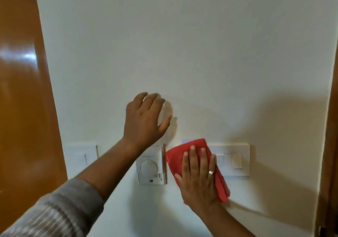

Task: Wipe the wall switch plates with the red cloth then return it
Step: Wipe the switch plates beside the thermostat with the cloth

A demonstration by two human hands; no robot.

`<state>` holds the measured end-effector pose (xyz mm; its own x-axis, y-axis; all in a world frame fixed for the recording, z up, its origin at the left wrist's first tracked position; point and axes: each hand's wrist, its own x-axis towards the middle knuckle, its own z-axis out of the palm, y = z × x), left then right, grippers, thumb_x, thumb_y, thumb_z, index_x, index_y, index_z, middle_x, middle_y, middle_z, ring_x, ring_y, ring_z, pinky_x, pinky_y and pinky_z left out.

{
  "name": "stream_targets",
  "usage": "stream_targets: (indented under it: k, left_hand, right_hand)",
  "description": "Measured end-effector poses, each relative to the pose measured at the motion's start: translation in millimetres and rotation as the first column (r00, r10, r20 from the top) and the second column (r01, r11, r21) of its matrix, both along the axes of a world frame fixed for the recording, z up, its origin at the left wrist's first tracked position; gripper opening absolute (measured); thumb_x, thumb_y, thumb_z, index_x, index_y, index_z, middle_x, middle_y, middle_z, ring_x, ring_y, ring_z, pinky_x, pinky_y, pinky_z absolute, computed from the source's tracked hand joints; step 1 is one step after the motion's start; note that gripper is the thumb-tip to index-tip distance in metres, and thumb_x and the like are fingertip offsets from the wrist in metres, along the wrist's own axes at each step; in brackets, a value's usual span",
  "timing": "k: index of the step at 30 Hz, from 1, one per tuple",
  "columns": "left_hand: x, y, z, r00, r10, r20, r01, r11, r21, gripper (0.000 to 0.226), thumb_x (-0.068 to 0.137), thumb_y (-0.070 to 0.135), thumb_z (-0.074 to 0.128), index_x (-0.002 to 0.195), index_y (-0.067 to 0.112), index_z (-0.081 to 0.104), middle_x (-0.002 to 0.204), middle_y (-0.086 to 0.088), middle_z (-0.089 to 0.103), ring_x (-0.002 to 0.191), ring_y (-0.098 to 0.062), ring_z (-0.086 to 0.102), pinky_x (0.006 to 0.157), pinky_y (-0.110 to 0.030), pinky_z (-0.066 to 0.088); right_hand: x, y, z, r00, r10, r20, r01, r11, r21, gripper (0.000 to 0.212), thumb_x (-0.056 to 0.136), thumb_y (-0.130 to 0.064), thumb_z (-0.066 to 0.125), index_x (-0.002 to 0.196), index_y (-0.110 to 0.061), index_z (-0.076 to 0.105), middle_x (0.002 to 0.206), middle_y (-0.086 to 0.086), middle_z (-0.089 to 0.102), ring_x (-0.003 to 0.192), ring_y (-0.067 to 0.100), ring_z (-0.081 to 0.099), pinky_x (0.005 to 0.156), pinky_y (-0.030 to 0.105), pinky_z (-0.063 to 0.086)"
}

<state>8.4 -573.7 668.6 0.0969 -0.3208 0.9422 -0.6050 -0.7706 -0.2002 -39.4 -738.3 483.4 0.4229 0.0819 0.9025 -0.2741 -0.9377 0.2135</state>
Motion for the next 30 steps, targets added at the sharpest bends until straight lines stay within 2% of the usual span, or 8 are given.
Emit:
stream_targets:
  k: [3,8,12,15,18,23,26,30]
  left_hand:
    - [27,-10,23,0.984,0.128,0.123,-0.144,0.981,0.13,0.081,0.093,0.07,0.049,0.151,0.014,0.05,0.161,-0.021,0.041,0.151,-0.045,0.033,0.117,-0.059,0.036]
    - [66,-20,32,0.957,0.089,0.276,-0.147,0.97,0.195,0.098,0.087,0.079,0.049,0.158,0.012,0.036,0.164,-0.024,0.032,0.152,-0.046,0.03,0.12,-0.067,0.025]
    - [82,-23,28,0.943,0.045,0.331,-0.103,0.982,0.16,0.101,0.085,0.083,0.046,0.159,0.014,0.035,0.165,-0.023,0.033,0.155,-0.038,0.021,0.12,-0.066,0.023]
    - [85,-25,27,0.941,0.042,0.335,-0.099,0.983,0.155,0.101,0.086,0.083,0.043,0.159,0.014,0.034,0.165,-0.023,0.033,0.153,-0.045,0.029,0.12,-0.066,0.023]
    - [85,-25,27,0.943,0.049,0.328,-0.107,0.981,0.161,0.101,0.087,0.084,0.04,0.16,0.015,0.03,0.166,-0.023,0.031,0.152,-0.046,0.029,0.121,-0.066,0.022]
    - [85,-20,39,0.943,0.07,0.325,-0.128,0.978,0.163,0.099,0.089,0.082,0.038,0.161,0.015,0.028,0.166,-0.023,0.029,0.153,-0.047,0.028,0.121,-0.066,0.021]
    - [86,-20,31,0.941,0.076,0.331,-0.138,0.976,0.17,0.099,0.089,0.083,0.038,0.16,0.015,0.027,0.165,-0.024,0.03,0.152,-0.047,0.029,0.121,-0.066,0.022]
    - [86,-22,27,0.941,0.089,0.327,-0.148,0.976,0.158,0.1,0.088,0.084,0.036,0.161,0.016,0.027,0.166,-0.024,0.03,0.152,-0.047,0.029,0.121,-0.066,0.022]
  right_hand:
    - [13,-19,-11,0.989,0.145,-0.023,-0.146,0.956,-0.254,0.074,0.099,-0.045,0.051,0.155,-0.003,0.027,0.163,0.024,0.017,0.15,0.045,0.015,0.122,0.059,0.011]
    - [21,-65,23,0.952,0.166,-0.258,-0.296,0.723,-0.624,0.072,0.104,-0.05,0.032,0.158,-0.009,0.011,0.164,0.011,0.015,0.154,0.032,-0.005,0.125,0.047,-0.006]
    - [26,-79,44,0.902,0.265,-0.342,-0.427,0.677,-0.599,0.075,0.103,-0.056,0.037,0.159,-0.011,0.014,0.166,0.011,0.01,0.154,0.03,0.002,0.125,0.044,0.0]
    - [29,-66,33,0.929,0.272,-0.249,-0.366,0.762,-0.535,0.082,0.1,-0.062,0.038,0.158,-0.007,0.018,0.165,0.015,0.011,0.153,0.034,0.01,0.125,0.047,0.003]
    - [30,-55,23,0.961,0.214,-0.174,-0.273,0.818,-0.506,0.079,0.102,-0.059,0.036,0.157,-0.006,0.018,0.163,0.016,0.015,0.154,0.036,0.006,0.125,0.049,0.003]
    - [23,-76,62,0.872,0.167,-0.461,-0.467,0.569,-0.677,0.064,0.103,-0.038,0.049,0.155,-0.01,0.025,0.162,0.008,0.029,0.152,0.03,0.015,0.126,0.043,0.0]
    - [23,-79,69,0.833,0.16,-0.529,-0.531,0.5,-0.684,0.064,0.101,-0.034,0.052,0.155,-0.013,0.026,0.162,0.007,0.031,0.151,0.029,0.022,0.125,0.04,-0.007]
    - [19,-74,59,0.882,0.222,-0.415,-0.453,0.641,-0.62,0.065,0.104,-0.042,0.044,0.157,-0.009,0.022,0.163,0.01,0.019,0.153,0.03,0.011,0.125,0.042,-0.001]
